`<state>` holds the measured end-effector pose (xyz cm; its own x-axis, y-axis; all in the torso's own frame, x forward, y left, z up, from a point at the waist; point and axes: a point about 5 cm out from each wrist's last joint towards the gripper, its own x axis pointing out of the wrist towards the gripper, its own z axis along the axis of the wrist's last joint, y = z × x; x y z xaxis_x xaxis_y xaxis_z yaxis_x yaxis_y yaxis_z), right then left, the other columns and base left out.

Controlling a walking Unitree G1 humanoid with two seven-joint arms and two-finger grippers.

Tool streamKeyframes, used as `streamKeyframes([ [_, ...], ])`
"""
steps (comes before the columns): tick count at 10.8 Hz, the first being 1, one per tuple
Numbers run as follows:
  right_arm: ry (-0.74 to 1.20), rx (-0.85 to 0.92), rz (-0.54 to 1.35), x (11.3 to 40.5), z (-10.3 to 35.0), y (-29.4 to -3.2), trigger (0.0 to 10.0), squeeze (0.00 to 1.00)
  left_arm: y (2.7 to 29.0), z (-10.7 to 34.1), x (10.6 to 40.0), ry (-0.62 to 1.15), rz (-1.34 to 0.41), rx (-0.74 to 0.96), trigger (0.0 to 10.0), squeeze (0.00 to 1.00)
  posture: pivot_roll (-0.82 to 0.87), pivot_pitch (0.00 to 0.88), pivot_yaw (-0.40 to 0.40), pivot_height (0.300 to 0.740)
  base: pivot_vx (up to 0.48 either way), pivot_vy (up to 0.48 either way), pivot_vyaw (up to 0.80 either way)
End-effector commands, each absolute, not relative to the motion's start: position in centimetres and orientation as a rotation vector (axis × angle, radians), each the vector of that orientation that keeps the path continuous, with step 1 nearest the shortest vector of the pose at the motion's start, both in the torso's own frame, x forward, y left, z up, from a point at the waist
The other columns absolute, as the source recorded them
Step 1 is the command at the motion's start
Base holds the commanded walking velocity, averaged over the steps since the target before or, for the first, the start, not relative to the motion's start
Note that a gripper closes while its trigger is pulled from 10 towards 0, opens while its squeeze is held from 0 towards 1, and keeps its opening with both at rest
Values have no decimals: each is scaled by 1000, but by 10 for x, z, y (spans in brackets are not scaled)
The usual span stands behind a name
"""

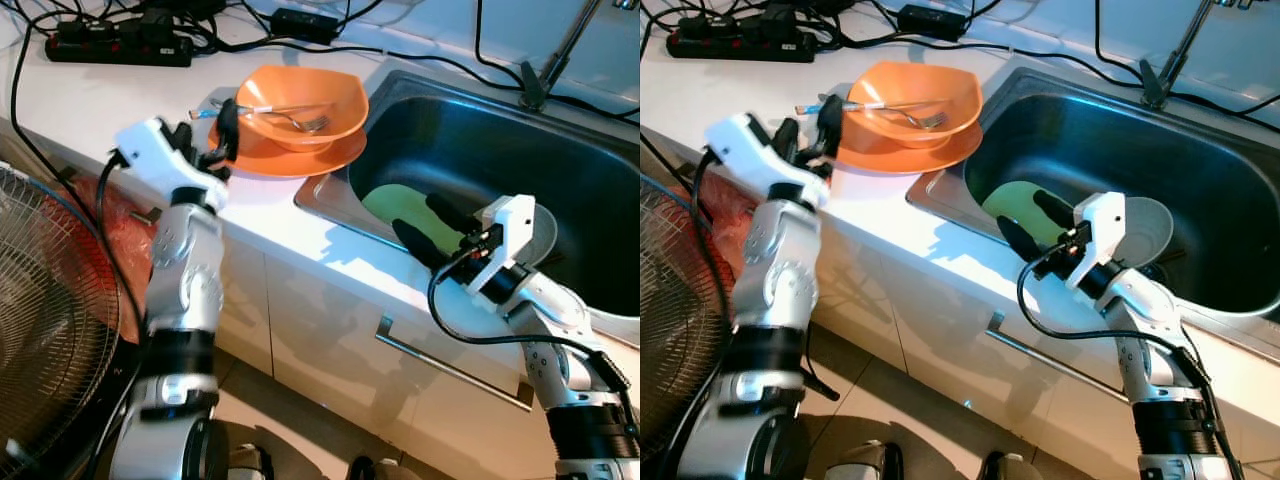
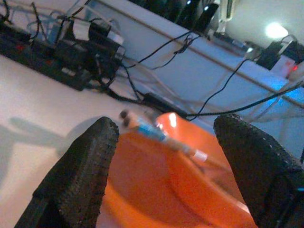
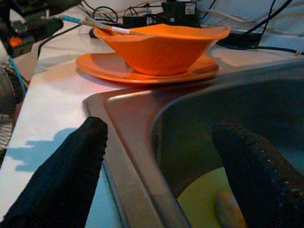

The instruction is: Kitchen organization

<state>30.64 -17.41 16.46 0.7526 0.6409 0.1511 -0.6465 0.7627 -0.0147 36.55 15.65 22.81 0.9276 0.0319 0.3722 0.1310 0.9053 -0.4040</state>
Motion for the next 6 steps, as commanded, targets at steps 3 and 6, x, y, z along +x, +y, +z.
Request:
streamKeyframes([
  [3,-160,30,707,303,170,-177,10000,0,151,240,374,-412,-75,-424,10000,0,50,129,-51,740,0,0,0],
  [6,-156,28,704,303,171,-179,10000,0,158,243,381,-419,-43,-425,10000,0,49,134,-53,740,0,0,0],
])
